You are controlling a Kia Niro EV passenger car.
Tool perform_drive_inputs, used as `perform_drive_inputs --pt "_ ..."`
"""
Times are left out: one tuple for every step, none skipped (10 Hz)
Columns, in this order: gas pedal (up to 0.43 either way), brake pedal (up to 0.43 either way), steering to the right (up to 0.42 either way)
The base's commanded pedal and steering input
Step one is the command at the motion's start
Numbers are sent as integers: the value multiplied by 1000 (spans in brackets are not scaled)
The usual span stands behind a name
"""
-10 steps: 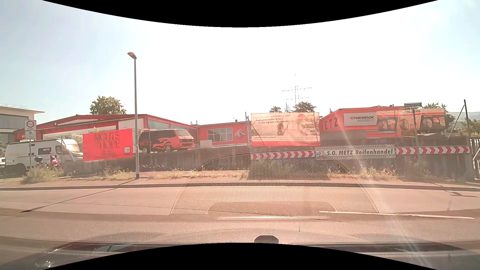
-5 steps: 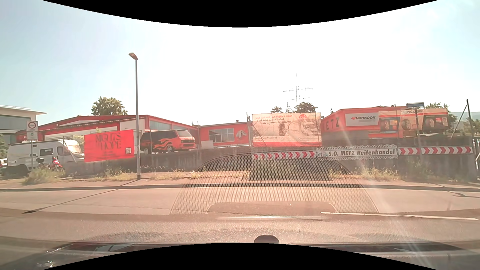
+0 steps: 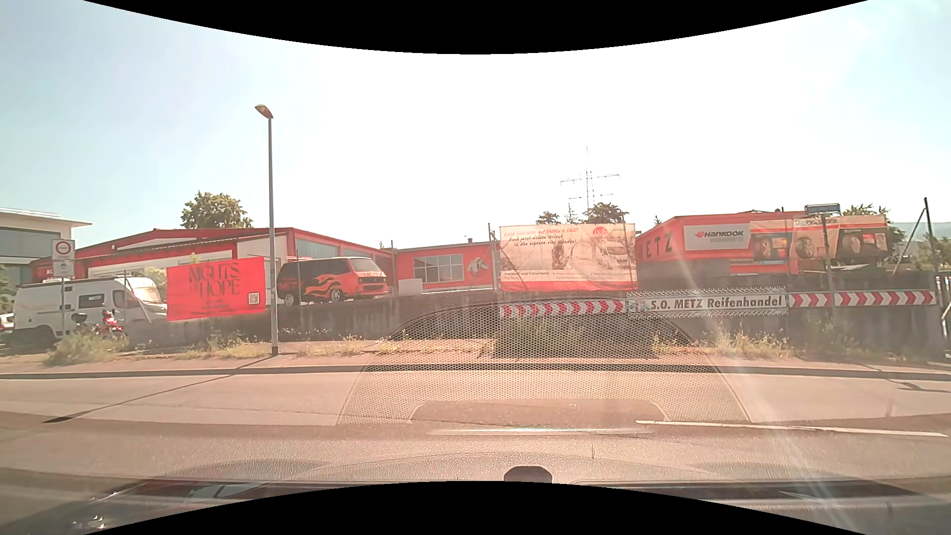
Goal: Follow the waypoints while adhering to traffic rules and regulations
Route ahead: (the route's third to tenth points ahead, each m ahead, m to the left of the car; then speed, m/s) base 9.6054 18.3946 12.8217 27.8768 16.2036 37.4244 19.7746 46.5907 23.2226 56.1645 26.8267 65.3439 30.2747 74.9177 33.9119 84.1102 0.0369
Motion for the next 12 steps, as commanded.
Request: perform_drive_inputs --pt "0 244 -499" --pt "0 250 -499" --pt "0 244 -499" --pt "0 244 -499" --pt "0 250 -499" --pt "0 244 -499" --pt "0 250 -499" --pt "0 244 -499" --pt "0 250 -500" --pt "0 250 -500" --pt "0 250 -500" --pt "0 250 -500"
